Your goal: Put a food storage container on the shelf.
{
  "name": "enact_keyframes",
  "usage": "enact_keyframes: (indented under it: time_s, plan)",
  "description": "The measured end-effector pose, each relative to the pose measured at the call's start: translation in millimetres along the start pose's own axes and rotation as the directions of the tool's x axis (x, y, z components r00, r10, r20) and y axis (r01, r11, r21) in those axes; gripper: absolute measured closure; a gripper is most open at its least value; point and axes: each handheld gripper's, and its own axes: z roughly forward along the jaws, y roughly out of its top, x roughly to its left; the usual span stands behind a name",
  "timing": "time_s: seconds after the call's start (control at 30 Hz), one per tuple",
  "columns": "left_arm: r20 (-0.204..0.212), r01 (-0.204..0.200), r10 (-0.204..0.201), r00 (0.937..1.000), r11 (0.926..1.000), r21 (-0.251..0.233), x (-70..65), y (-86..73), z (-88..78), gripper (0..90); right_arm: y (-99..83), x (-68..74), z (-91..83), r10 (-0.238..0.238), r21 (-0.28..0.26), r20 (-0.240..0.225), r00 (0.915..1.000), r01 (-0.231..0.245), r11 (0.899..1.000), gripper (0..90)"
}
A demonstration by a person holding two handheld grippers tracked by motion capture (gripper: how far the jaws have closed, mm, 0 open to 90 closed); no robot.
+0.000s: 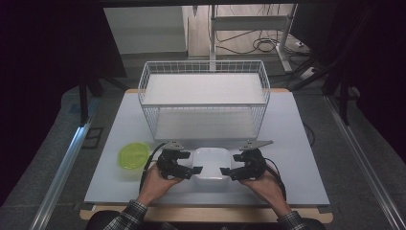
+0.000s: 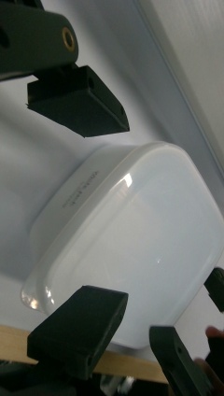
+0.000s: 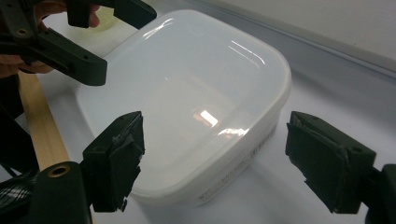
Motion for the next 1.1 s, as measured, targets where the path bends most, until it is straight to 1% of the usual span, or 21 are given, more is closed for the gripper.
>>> enact_keyframes:
  time_s: [0.07,0.1,0.17,0.2,0.23,0.33,0.4,0.47,0.53,0.57,0.63,0.67,0.7,0.77,0.9,0.97,1.03,1.1]
  plan:
    - [0.030,0.017,-0.017,0.9994,0.9999,0.004,2.6,0.3,2.4,15.6,1.0,-1.6,2.4,0.017,0.004,-0.020,0.9997,-0.017,1.000,21.3]
    - [0.043,0.022,-0.023,0.9988,0.9997,0.006,3.6,0.3,3.2,15.7,1.4,-2.5,3.2,0.018,0.007,-0.027,0.9995,-0.018,1.000,21.5]
    - [0.072,0.026,-0.026,0.9971,0.9996,0.007,4.7,-0.1,4.4,17.7,2.3,-3.8,4.5,0.025,0.017,-0.041,0.9988,-0.025,1.000,21.4]
    - [0.077,0.028,-0.028,0.9966,0.9996,0.004,4.2,-0.4,5.0,19.4,2.5,-4.2,5.2,0.030,0.017,-0.046,0.9985,-0.029,0.999,21.7]
    - [0.074,0.030,-0.031,0.9968,0.9995,0.005,3.7,-0.4,4.9,19.4,2.6,-4.8,5.7,0.036,0.019,-0.056,0.9978,-0.035,0.999,22.4]
    - [0.067,0.038,-0.039,0.9970,0.9992,0.012,0.4,-0.6,3.5,20.2,2.5,-4.5,5.5,0.047,0.026,-0.060,0.9971,-0.045,0.999,23.3]
    - [0.064,0.059,-0.060,0.9961,0.9980,0.021,-2.1,-1.6,2.1,21.4,2.5,-2.5,3.4,0.041,0.033,-0.052,0.9978,-0.039,0.999,25.9]
    - [0.072,0.076,-0.079,0.9943,0.9964,0.036,-3.5,-2.9,-0.5,24.1,2.3,-0.1,-0.7,0.036,0.036,-0.040,0.9986,-0.035,0.999,31.1]
    - [0.067,0.077,-0.080,0.9945,0.9961,0.043,-6.6,-3.7,-4.3,28.8,0.5,1.9,-6.2,0.035,0.027,-0.029,0.9990,-0.034,0.999,39.0]
    - [0.060,0.073,-0.076,0.9953,0.9962,0.046,-8.4,-3.7,-6.3,31.3,-0.8,3.1,-9.1,0.040,0.019,-0.023,0.9989,-0.040,0.999,43.2]
    - [0.043,0.074,-0.077,0.9961,0.9959,0.051,-12.4,-3.3,-10.4,37.8,-3.3,4.6,-13.7,0.055,0.010,-0.018,0.9983,-0.055,0.998,48.7]
    - [0.037,0.073,-0.075,0.9965,0.9960,0.051,-13.6,-3.3,-12.0,41.2,-4.2,5.7,-15.5,0.074,0.007,-0.015,0.9971,-0.074,0.997,51.7]
    - [0.030,0.080,-0.082,0.9962,0.9954,0.052,-15.4,-3.6,-14.7,44.4,-5.0,6.6,-16.9,0.086,0.005,-0.014,0.9962,-0.086,0.996,54.6]
    - [0.028,0.107,-0.108,0.9937,0.9933,0.043,-17.0,-5.1,-19.0,52.2,-5.8,8.2,-20.9,0.118,0.006,-0.015,0.9929,-0.118,0.993,59.5]
    - [0.016,0.154,-0.155,0.9878,0.9875,0.033,-20.8,-8.0,-25.1,62.4,-4.7,13.9,-24.2,0.145,0.020,0.004,0.9894,-0.145,0.989,63.6]
    - [0.009,0.169,-0.169,0.9856,0.9854,0.025,-23.1,-8.9,-26.9,64.8,-5.0,16.0,-24.8,0.160,0.016,0.010,0.9871,-0.160,0.987,65.2]
    - [0.008,0.190,-0.190,0.9818,0.9817,0.015,-24.1,-9.6,-28.6,67.2,-5.7,16.6,-25.3,0.178,0.012,0.014,0.9840,-0.178,0.984,67.6]
    - [0.004,0.199,-0.199,0.9799,0.9799,-0.001,-24.9,-10.2,-30.2,70.2,-6.3,16.8,-27.0,0.207,-0.001,0.014,0.9782,-0.207,0.978,70.8]
